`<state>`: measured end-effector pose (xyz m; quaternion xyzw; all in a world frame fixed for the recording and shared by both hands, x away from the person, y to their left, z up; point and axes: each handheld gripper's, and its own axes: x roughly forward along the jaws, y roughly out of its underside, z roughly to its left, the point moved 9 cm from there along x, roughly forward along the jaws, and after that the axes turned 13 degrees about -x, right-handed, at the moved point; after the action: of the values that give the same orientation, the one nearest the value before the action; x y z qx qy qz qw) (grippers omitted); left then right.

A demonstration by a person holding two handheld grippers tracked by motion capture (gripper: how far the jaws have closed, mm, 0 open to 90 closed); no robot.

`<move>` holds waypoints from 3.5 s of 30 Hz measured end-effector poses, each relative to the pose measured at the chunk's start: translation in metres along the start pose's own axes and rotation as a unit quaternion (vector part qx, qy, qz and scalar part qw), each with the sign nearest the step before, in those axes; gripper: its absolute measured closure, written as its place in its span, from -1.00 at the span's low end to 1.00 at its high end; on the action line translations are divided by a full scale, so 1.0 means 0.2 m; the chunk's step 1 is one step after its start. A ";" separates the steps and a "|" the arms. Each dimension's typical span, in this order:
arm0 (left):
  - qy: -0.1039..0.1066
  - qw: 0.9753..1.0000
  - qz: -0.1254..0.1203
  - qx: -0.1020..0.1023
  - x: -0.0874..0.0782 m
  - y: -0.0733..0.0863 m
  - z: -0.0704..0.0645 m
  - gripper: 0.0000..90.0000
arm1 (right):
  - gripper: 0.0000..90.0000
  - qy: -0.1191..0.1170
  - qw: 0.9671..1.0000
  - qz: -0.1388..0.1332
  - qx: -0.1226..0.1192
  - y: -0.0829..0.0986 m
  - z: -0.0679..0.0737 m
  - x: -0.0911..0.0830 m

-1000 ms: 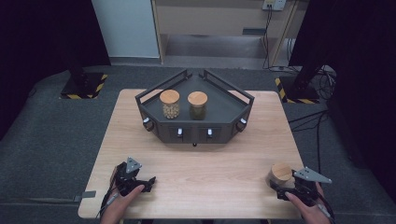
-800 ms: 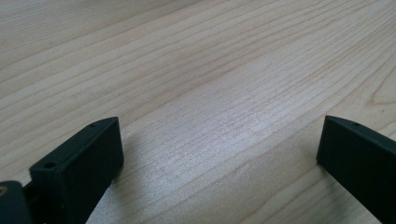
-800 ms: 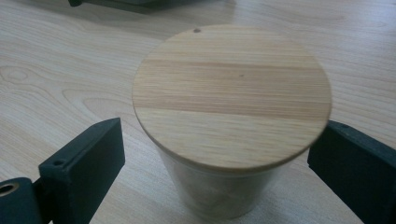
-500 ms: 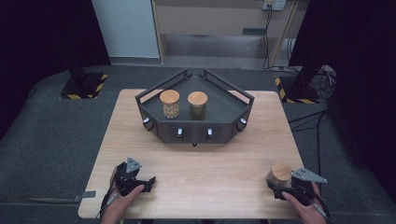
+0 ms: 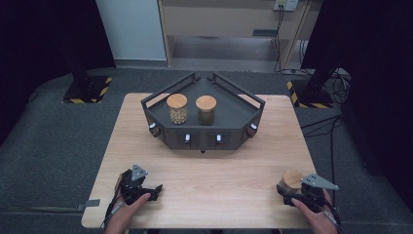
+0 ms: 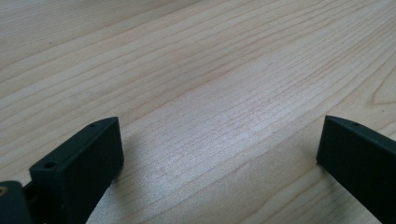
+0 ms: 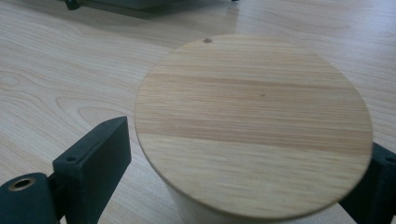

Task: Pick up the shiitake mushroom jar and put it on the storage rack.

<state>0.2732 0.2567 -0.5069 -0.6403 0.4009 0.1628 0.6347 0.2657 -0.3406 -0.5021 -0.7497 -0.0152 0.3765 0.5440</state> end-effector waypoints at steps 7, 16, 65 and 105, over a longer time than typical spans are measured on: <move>0.000 1.000 0.000 0.000 0.00 0.00 0.00 -1.00 | -0.73 0.007 1.000 -0.003 0.001 0.00 0.00 0.00; 0.000 1.000 0.000 0.000 0.00 0.00 0.00 -1.00 | -0.61 0.019 1.000 -0.017 0.014 0.00 -0.01 -0.01; 0.000 1.000 0.000 0.000 0.00 0.00 0.00 -1.00 | -0.43 -0.003 0.999 -0.037 -0.030 -0.28 -0.01 -0.02; 0.000 1.000 0.000 0.000 0.00 0.00 0.00 -1.00 | -0.43 -0.002 0.998 -0.045 -0.038 -0.58 -0.04 0.02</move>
<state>0.2733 0.2567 -0.5069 -0.6400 0.4012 0.1628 0.6347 0.3177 -0.2971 -0.4067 -0.7678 -0.0641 0.3523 0.5312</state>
